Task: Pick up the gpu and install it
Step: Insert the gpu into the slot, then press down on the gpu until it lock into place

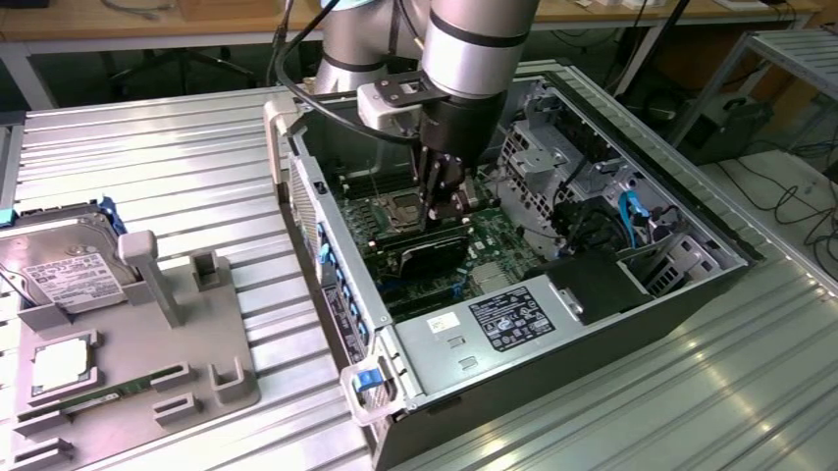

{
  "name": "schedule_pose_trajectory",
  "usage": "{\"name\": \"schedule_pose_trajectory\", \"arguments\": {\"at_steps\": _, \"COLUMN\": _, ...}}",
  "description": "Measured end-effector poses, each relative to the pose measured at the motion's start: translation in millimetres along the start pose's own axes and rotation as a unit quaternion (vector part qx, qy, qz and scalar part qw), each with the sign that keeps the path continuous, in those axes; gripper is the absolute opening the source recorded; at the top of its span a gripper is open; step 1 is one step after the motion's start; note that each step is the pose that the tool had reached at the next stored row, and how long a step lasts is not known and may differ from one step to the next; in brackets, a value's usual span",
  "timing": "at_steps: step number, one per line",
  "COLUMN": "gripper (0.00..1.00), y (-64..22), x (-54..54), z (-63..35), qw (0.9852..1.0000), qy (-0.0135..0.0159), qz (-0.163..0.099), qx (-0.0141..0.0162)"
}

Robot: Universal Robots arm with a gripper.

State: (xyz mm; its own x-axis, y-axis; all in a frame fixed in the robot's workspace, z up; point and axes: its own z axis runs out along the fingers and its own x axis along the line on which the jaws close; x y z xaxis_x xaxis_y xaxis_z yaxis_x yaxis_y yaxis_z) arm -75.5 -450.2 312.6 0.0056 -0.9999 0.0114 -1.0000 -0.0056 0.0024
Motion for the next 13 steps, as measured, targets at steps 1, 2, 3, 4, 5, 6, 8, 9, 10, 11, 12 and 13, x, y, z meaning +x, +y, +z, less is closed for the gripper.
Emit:
{"name": "schedule_pose_trajectory", "arguments": {"at_steps": 1, "gripper": 0.11, "y": 0.0, "x": 0.0, "z": 0.0, "qw": 1.0, "qy": 0.0, "qz": 0.0, "qx": 0.0}}
{"name": "schedule_pose_trajectory", "arguments": {"at_steps": 2, "gripper": 0.11, "y": 0.0, "x": 0.0, "z": 0.0, "qw": 1.0, "qy": 0.0, "qz": 0.0, "qx": 0.0}}
{"name": "schedule_pose_trajectory", "arguments": {"at_steps": 3, "gripper": 0.11, "y": 0.0, "x": 0.0, "z": 0.0, "qw": 1.0, "qy": 0.0, "qz": 0.0, "qx": 0.0}}
{"name": "schedule_pose_trajectory", "arguments": {"at_steps": 4, "gripper": 0.11, "y": 0.0, "x": 0.0, "z": 0.0, "qw": 1.0, "qy": 0.0, "qz": 0.0, "qx": 0.0}}
{"name": "schedule_pose_trajectory", "arguments": {"at_steps": 5, "gripper": 0.11, "y": 0.0, "x": 0.0, "z": 0.0, "qw": 1.0, "qy": 0.0, "qz": 0.0, "qx": 0.0}}
{"name": "schedule_pose_trajectory", "arguments": {"at_steps": 6, "gripper": 0.11, "y": 0.0, "x": 0.0, "z": 0.0, "qw": 1.0, "qy": 0.0, "qz": 0.0, "qx": 0.0}}
{"name": "schedule_pose_trajectory", "arguments": {"at_steps": 8, "gripper": 0.11, "y": 0.0, "x": 0.0, "z": 0.0, "qw": 1.0, "qy": 0.0, "qz": 0.0, "qx": 0.0}}
{"name": "schedule_pose_trajectory", "arguments": {"at_steps": 9, "gripper": 0.11, "y": 0.0, "x": 0.0, "z": 0.0, "qw": 1.0, "qy": 0.0, "qz": 0.0, "qx": 0.0}}
{"name": "schedule_pose_trajectory", "arguments": {"at_steps": 10, "gripper": 0.11, "y": 0.7, "x": 0.0, "z": 0.0, "qw": 1.0, "qy": 0.0001, "qz": 0.0, "qx": 0.0}}
{"name": "schedule_pose_trajectory", "arguments": {"at_steps": 11, "gripper": 0.11, "y": 5.1, "x": 0.0, "z": 0.0, "qw": 1.0, "qy": 0.0001, "qz": 0.0, "qx": -0.0001}}
{"name": "schedule_pose_trajectory", "arguments": {"at_steps": 12, "gripper": 0.11, "y": 10.5, "x": 0.0, "z": 0.2, "qw": 1.0, "qy": 0.0, "qz": 0.0, "qx": 0.0}}
{"name": "schedule_pose_trajectory", "arguments": {"at_steps": 13, "gripper": 0.11, "y": 13.6, "x": 0.0, "z": 0.2, "qw": 1.0, "qy": 0.0, "qz": 0.0, "qx": 0.0}}
